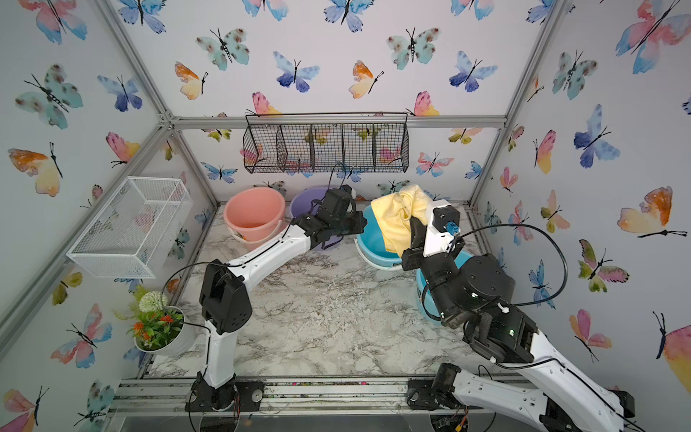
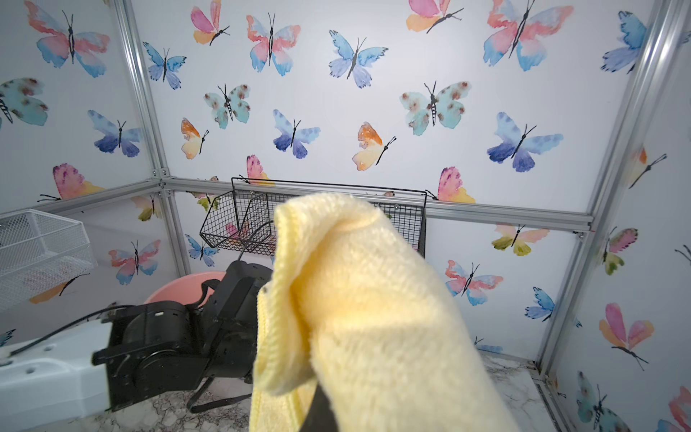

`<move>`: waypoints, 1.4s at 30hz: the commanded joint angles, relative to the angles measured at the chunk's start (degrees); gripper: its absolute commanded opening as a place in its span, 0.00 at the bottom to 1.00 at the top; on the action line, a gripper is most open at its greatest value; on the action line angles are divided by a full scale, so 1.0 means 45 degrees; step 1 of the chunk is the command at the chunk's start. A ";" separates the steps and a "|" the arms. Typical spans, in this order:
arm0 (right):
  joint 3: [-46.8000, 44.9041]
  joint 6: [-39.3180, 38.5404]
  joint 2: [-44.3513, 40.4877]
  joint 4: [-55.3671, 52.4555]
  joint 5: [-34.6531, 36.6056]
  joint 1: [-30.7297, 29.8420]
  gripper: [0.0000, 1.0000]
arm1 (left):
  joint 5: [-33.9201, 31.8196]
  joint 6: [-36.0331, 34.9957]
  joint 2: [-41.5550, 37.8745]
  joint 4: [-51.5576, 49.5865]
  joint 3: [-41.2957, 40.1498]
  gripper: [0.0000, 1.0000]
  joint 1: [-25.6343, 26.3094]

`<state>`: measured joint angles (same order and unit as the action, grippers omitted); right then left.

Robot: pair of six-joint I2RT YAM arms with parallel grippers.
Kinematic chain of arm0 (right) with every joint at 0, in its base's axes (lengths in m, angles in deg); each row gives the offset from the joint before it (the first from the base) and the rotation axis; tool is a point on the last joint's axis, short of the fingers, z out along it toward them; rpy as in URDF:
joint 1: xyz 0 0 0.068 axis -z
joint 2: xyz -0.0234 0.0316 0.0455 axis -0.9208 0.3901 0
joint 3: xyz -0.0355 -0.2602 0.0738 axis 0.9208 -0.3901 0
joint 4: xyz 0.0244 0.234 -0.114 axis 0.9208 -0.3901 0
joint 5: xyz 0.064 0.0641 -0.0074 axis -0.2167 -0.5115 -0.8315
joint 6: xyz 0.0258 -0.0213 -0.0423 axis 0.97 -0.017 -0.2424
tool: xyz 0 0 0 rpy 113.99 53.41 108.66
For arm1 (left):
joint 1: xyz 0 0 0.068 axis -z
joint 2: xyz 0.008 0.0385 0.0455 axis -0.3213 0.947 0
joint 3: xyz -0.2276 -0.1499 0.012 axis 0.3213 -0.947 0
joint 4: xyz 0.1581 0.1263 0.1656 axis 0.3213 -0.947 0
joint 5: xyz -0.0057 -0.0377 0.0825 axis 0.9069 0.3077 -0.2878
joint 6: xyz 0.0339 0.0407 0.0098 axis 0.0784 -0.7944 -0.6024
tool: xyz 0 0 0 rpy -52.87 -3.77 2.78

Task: Wipe the inside of the bucket with a cloth
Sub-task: Place the bucket at the center of the board.

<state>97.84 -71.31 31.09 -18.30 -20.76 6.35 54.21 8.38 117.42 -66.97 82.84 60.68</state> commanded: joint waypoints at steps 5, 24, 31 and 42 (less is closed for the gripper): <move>0.0488 -0.0644 0.0145 0.0595 0.0352 0.0068 0.02 | 0.1302 0.1116 0.2010 0.1865 0.2222 0.00 -0.0149; 0.0359 -0.0264 0.0151 0.0299 0.0302 0.0068 0.02 | 0.2065 0.2604 0.4099 0.4821 0.2695 0.14 -0.0197; 0.0240 -0.0195 0.0014 0.0297 0.0322 0.0068 0.02 | 0.2145 0.3083 0.4516 0.5452 0.2782 0.23 -0.0213; 0.0318 -0.0195 0.0043 0.0255 0.0268 0.0068 0.02 | 0.2485 0.3804 0.4892 0.6962 0.2979 0.48 -0.0212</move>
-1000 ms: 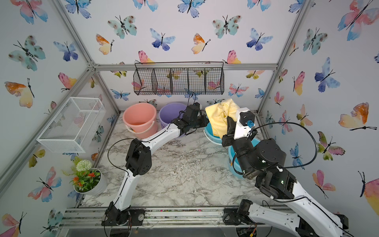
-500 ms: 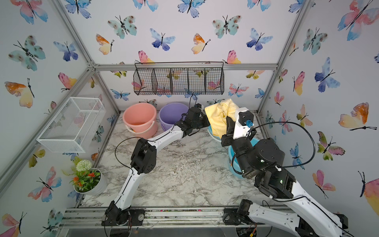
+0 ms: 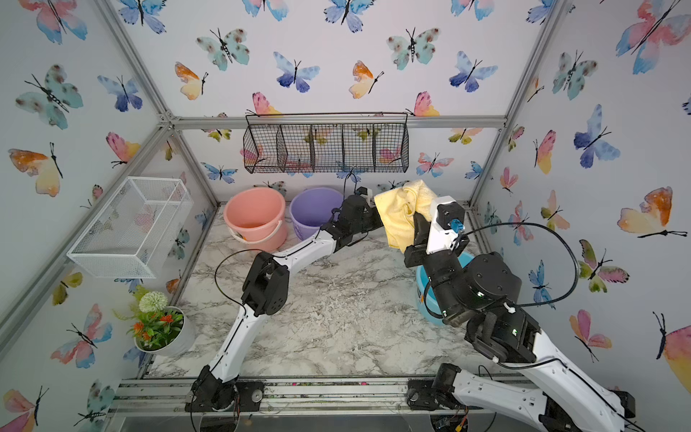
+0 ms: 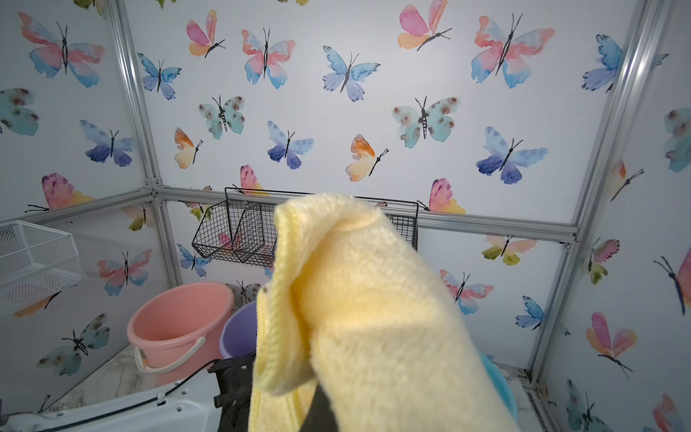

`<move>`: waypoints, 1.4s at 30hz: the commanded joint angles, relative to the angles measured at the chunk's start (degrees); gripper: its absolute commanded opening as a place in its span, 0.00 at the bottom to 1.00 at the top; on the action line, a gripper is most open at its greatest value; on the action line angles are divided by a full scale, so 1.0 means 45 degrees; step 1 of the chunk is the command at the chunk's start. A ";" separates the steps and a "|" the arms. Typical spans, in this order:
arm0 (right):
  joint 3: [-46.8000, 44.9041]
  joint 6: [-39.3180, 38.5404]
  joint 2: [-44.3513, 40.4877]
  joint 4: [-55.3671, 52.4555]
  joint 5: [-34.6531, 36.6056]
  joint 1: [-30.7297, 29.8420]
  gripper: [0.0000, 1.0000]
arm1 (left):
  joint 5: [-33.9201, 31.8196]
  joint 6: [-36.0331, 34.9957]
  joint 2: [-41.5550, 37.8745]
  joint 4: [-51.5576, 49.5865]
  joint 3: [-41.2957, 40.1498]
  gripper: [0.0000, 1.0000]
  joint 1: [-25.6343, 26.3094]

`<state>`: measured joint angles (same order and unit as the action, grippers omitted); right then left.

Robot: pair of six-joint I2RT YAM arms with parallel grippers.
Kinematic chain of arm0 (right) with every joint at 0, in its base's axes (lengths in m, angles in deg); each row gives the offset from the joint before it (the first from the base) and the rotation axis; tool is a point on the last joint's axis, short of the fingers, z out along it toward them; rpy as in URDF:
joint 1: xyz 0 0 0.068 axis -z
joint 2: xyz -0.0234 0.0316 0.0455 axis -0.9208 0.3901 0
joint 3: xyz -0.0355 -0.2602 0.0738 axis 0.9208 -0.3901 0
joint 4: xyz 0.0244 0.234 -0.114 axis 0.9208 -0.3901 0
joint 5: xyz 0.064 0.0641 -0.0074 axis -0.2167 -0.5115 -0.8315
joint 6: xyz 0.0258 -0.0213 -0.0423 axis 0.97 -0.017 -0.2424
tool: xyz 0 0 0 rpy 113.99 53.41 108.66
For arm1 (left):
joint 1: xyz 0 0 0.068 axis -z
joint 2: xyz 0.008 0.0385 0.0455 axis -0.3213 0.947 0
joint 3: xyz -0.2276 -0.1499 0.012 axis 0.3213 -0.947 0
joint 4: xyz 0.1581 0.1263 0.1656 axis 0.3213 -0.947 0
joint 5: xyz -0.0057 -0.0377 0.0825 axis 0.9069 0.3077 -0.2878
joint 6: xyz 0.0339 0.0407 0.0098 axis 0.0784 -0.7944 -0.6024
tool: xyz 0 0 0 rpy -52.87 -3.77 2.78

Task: Wipe the inside of the bucket with a cloth
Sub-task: Place the bucket at the center of the board.

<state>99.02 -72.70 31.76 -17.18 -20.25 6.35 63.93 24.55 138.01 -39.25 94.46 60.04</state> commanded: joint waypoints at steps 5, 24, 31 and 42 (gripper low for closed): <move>0.0114 0.0135 -0.0117 -0.0044 0.0132 0.0068 0.02 | 0.0614 0.0630 0.0881 0.0968 0.1005 0.33 -0.0056; 0.0239 0.0308 0.0137 -0.0171 -0.0078 0.0068 0.02 | 0.2398 0.2168 0.2671 0.2411 0.2277 0.23 0.0085; 0.0287 0.0330 0.0213 -0.0210 -0.0083 0.0068 0.02 | 0.2379 0.1922 0.1729 0.2427 0.1755 0.33 -0.0028; 0.0077 0.0540 0.0254 -0.0249 -0.0072 0.0068 0.02 | 0.1471 -0.0171 -0.2199 0.0396 0.0269 0.47 -0.0676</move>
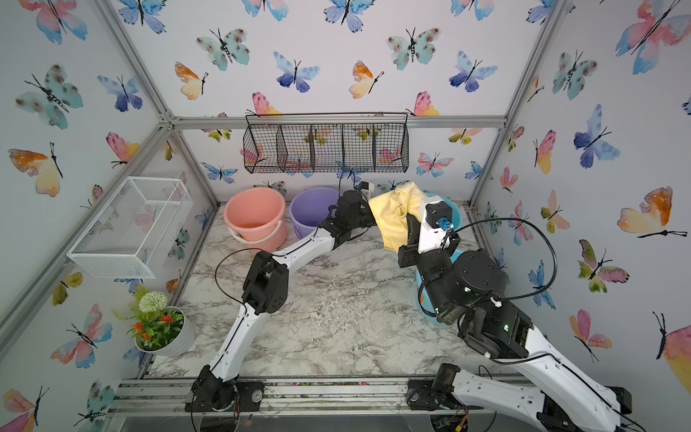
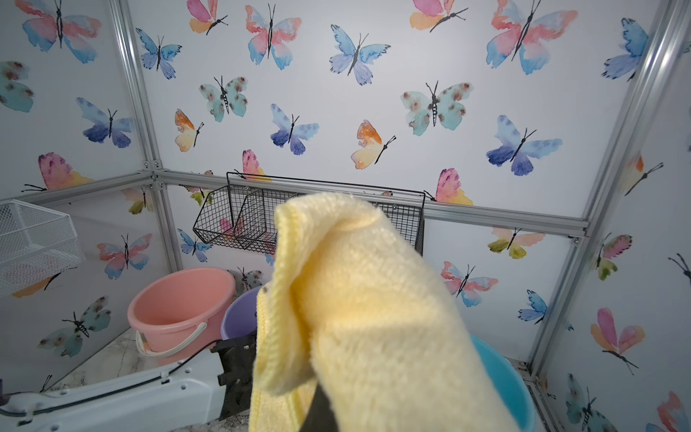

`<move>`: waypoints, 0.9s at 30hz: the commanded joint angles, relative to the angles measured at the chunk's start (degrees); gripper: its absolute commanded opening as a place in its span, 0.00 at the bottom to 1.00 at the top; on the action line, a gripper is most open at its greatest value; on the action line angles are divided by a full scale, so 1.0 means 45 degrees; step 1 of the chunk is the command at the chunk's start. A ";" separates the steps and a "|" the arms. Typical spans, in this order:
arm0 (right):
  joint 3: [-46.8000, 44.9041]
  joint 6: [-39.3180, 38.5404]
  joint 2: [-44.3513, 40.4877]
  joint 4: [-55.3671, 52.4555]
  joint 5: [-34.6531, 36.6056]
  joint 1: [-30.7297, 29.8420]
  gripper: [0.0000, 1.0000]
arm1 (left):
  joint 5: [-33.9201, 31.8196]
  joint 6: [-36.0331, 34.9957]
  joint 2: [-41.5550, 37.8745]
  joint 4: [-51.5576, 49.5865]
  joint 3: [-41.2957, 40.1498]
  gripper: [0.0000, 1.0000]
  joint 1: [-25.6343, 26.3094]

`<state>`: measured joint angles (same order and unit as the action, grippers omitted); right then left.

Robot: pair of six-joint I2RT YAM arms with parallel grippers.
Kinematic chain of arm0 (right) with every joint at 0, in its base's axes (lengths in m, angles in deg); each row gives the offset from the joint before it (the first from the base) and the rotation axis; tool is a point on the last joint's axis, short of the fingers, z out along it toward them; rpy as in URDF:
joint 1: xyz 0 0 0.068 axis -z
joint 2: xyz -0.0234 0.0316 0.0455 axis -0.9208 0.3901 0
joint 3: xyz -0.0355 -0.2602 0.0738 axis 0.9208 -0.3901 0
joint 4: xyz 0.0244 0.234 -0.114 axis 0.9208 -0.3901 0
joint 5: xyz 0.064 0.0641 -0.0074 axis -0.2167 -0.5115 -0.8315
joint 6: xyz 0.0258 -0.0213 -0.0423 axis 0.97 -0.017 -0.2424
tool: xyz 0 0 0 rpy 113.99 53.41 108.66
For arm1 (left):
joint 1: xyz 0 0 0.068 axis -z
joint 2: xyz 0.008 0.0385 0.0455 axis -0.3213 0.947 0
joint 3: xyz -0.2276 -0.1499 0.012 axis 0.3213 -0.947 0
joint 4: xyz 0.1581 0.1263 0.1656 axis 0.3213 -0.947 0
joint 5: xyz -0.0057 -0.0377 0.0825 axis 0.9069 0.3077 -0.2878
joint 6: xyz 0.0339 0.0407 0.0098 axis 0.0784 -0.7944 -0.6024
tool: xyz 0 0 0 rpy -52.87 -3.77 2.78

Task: Wipe the inside of the bucket with a cloth
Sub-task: Place the bucket at the center of the board, then pick up the bucket from the center of the board.

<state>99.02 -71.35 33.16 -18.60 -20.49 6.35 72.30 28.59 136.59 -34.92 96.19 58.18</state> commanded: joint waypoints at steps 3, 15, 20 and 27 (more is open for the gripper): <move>-0.0092 0.0303 -0.0047 0.0105 -0.0010 0.0068 0.02 | -0.0663 -0.1862 -0.2989 -0.1672 -0.0693 0.47 -0.0437; -0.1468 0.1672 0.0330 -0.0289 -0.0196 0.0068 0.02 | -0.2005 -0.4634 -0.8619 -0.5610 -0.5581 0.46 -0.1826; -0.1845 0.2960 0.0988 -0.0932 -0.0298 0.0088 0.02 | -0.2447 -0.5139 -1.0470 -0.6598 -0.7618 0.46 -0.2379; -0.2603 0.3908 0.1268 -0.1130 -0.0526 0.0092 0.02 | -0.3422 -0.5052 -1.2649 -0.7375 -1.0669 0.44 -0.3153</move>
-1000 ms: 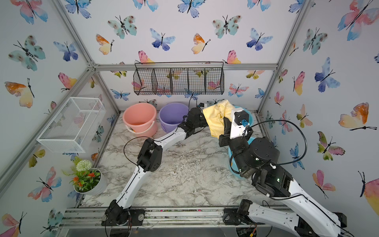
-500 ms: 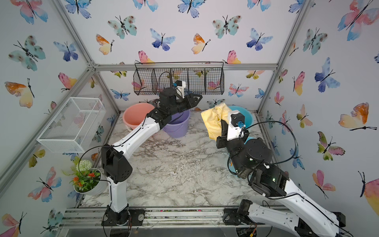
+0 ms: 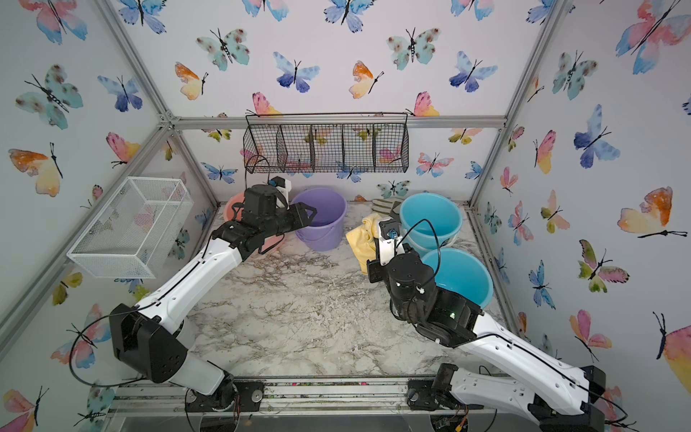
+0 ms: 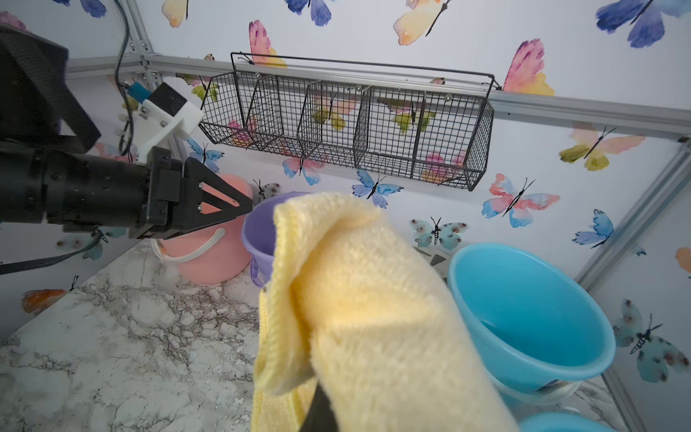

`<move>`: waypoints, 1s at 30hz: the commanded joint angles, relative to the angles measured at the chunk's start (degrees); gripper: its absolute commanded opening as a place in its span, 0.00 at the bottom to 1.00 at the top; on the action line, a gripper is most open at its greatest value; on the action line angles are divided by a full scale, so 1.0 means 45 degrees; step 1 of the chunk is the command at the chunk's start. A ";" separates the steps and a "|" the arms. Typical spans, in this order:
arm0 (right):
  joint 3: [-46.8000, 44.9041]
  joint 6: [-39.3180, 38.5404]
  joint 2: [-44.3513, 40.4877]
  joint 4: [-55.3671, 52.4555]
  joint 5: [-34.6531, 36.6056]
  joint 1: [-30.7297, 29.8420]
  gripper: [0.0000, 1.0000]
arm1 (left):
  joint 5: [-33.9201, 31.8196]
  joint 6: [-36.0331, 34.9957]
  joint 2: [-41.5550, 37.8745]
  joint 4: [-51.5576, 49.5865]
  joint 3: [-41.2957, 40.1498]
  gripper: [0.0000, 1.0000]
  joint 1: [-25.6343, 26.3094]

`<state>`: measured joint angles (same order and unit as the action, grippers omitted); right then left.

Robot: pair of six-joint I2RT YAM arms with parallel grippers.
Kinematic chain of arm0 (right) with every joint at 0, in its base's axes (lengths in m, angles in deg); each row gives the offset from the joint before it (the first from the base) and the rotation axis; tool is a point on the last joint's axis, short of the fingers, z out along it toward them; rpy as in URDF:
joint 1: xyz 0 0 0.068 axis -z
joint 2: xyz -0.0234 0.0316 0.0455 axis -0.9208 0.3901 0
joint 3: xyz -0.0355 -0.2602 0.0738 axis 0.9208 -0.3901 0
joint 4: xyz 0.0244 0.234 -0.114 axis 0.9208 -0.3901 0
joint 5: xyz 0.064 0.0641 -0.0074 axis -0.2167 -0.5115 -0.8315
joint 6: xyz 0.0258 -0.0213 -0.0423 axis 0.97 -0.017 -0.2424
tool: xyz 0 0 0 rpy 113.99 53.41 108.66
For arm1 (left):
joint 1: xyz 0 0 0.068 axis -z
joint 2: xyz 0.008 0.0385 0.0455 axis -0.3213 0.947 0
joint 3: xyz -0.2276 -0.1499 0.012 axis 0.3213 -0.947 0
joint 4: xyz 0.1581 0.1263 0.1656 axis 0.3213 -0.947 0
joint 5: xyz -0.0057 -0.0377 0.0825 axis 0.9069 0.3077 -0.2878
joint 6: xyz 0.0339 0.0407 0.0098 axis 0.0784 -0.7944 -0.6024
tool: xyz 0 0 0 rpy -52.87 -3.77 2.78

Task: Wipe the inside of the bucket with a cloth
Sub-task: Pick up the bucket from the center of the board.

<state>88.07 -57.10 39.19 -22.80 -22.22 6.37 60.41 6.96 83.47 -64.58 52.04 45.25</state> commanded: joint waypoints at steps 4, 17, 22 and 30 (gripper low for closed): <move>-0.0340 0.0964 0.0030 -0.0327 -0.0309 0.0102 0.02 | -0.1685 -0.0036 -0.1253 -0.1255 -0.1508 0.48 -0.0402; -0.0294 0.0886 0.0146 -0.0310 -0.0378 0.0102 0.02 | -0.1651 0.1395 0.0637 0.0164 -0.1546 0.57 -0.1028; -0.0175 0.0832 0.0163 -0.0309 -0.0463 0.0102 0.02 | -0.1318 0.1428 0.2161 -0.0009 -0.0280 0.58 -0.1334; -0.0141 0.0886 0.0273 -0.0251 -0.0649 0.0102 0.02 | -0.0929 0.1259 0.3780 -0.0214 0.1357 0.50 -0.1621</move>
<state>86.63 -53.71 40.16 -24.41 -24.32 6.64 54.64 12.94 98.84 -65.52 56.00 38.64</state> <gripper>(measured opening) 0.090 0.516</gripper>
